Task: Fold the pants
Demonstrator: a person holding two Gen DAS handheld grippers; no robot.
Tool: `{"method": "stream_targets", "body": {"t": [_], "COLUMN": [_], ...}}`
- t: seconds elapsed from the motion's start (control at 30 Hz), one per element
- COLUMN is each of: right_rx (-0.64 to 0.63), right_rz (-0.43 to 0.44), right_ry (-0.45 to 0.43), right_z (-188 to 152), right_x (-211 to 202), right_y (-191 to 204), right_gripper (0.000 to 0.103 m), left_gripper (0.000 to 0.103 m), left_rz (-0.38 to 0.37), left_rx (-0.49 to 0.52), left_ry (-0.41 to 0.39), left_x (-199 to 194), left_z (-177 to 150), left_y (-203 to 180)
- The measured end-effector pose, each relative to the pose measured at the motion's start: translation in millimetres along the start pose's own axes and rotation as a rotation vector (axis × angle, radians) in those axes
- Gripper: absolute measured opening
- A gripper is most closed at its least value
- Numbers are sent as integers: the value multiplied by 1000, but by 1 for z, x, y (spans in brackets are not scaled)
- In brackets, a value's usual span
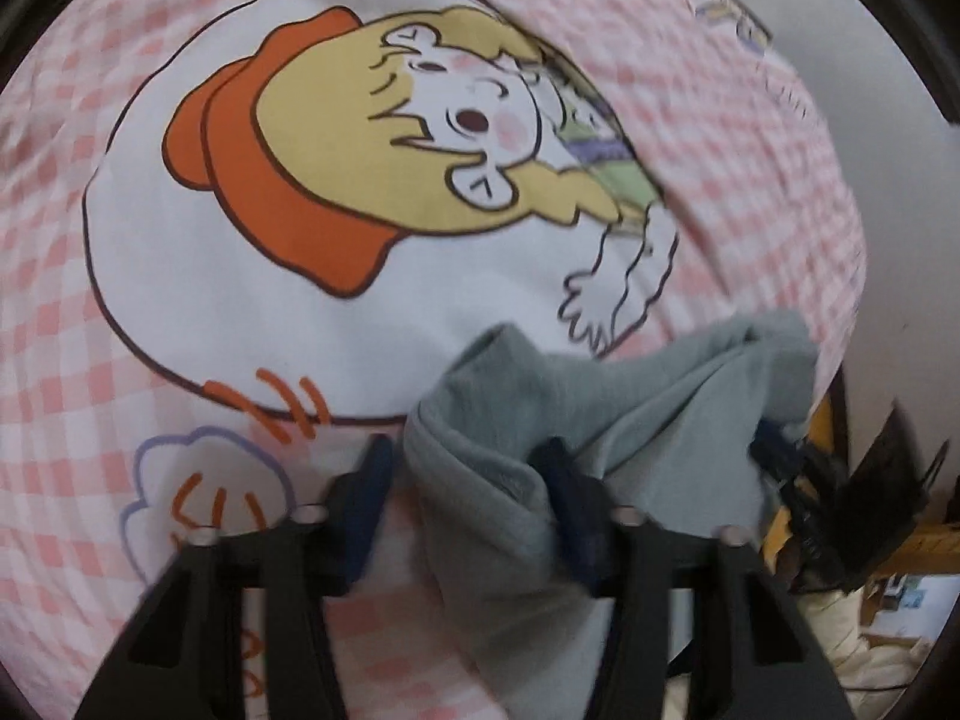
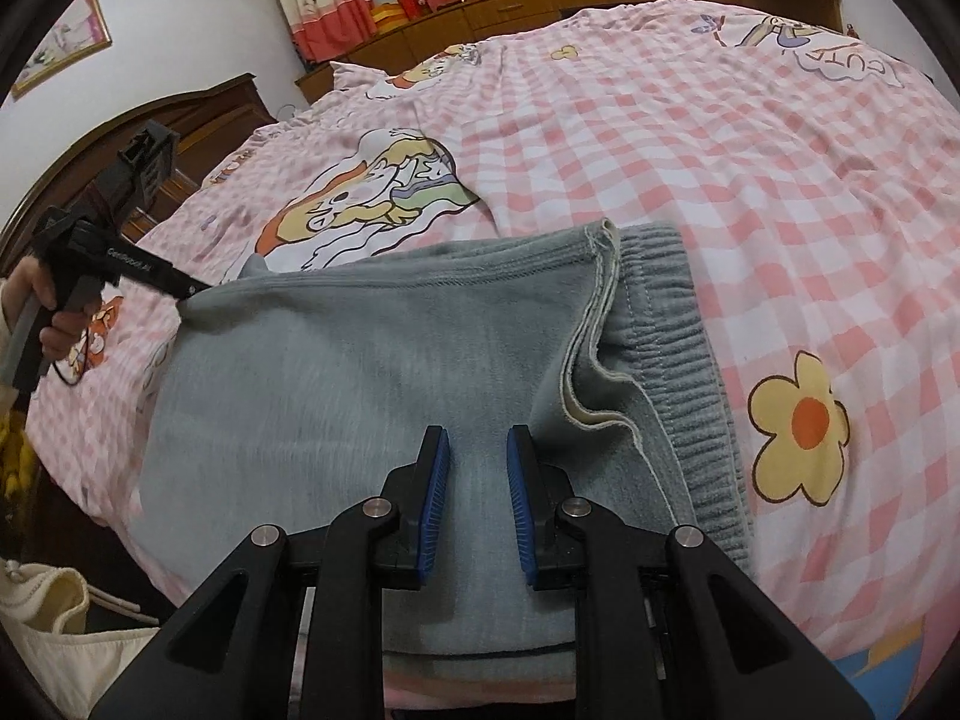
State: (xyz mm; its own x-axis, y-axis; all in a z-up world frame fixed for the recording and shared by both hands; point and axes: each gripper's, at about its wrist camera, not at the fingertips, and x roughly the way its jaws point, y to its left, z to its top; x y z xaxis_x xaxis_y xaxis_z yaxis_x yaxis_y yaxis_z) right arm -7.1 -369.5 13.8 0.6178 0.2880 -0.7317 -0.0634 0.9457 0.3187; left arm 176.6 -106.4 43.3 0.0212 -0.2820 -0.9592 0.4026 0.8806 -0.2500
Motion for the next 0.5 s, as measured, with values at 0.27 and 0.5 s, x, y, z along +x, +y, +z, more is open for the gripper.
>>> {"method": "stream_targets", "body": {"t": [0.27, 0.5], "right_rx": [-3, 23], "right_rz": [-15, 4], "right_ry": [7, 22], "right_z": [1, 19], "right_x": [-1, -8], "right_y": [2, 11], "right_gripper": [21, 21], "left_gripper": [29, 31], "left_rz": [167, 212], "left_rx": [38, 51], "left_ry": [-24, -96], "left_x": [-17, -35], "left_z": [3, -4], "left_y": [16, 7]}}
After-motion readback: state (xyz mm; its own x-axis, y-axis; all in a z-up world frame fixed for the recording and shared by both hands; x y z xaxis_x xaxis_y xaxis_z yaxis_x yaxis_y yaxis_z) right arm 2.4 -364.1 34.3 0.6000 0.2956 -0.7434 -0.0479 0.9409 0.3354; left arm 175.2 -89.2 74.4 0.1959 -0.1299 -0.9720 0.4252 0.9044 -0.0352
